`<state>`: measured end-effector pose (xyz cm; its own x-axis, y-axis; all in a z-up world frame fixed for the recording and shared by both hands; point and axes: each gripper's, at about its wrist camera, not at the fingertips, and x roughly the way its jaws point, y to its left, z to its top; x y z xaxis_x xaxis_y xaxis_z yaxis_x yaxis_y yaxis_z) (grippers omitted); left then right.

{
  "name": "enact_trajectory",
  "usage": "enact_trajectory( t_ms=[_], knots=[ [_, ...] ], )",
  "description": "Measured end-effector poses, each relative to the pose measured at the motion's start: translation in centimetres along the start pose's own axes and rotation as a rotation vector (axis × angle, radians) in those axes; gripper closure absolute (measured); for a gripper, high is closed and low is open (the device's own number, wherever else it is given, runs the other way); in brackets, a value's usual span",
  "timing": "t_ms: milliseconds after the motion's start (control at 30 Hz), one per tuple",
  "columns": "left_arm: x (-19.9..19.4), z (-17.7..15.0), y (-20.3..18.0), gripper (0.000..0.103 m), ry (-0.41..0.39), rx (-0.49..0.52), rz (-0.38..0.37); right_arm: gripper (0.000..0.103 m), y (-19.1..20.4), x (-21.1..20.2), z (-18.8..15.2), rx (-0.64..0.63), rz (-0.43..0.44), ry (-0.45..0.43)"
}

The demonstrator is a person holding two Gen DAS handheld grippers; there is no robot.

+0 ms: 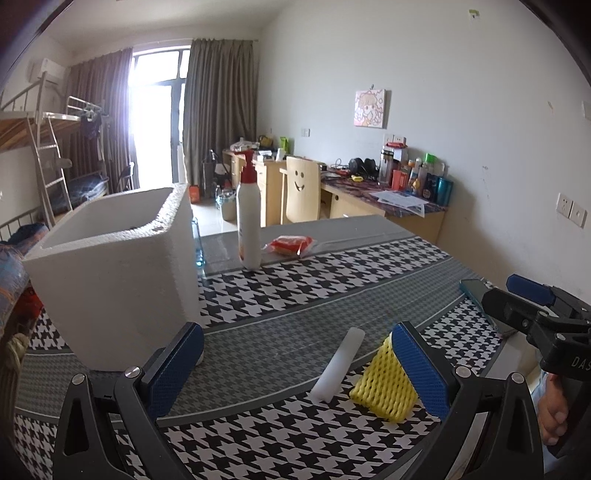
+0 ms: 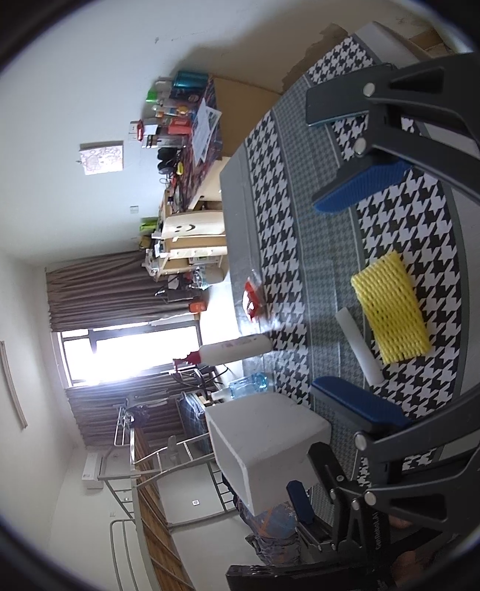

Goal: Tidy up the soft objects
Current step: 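Move the right tool over the yellow foam net sleeve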

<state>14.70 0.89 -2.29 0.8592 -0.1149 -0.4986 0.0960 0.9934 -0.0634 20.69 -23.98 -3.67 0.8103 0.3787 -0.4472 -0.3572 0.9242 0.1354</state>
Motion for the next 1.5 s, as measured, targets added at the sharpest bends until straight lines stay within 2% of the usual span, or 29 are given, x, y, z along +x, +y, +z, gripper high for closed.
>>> enact_trajectory(
  t_ms=[300, 767, 967, 1167, 1333, 1500],
  knots=[
    [1.6, -0.5, -0.3, 0.001, 0.042, 0.006, 0.006, 0.010, -0.6, 0.7, -1.4, 0.011, -0.005, 0.044],
    [4.2, -1.7, -0.8, 0.001, 0.113, -0.009, -0.044, 0.010, -1.3, 2.1, -3.2, 0.027, 0.000, 0.111],
    [5.6, -1.9, -1.2, 0.001, 0.131, 0.007, -0.056, 0.010, -1.4, 2.6, -3.8, 0.032, 0.003, 0.128],
    [6.9, -2.6, -1.6, 0.002, 0.182, 0.033, -0.057, 0.010, -1.8, 3.4, -4.3, 0.037, -0.003, 0.149],
    [8.0, -2.7, -2.5, 0.011, 0.200, 0.091, -0.083, 0.010, -1.9, 4.0, -4.8, 0.044, -0.005, 0.164],
    [9.2, -2.9, -2.6, 0.022, 0.225, 0.110, -0.074, 0.010, -2.4, 4.7, -5.0, 0.058, -0.001, 0.185]
  ],
)
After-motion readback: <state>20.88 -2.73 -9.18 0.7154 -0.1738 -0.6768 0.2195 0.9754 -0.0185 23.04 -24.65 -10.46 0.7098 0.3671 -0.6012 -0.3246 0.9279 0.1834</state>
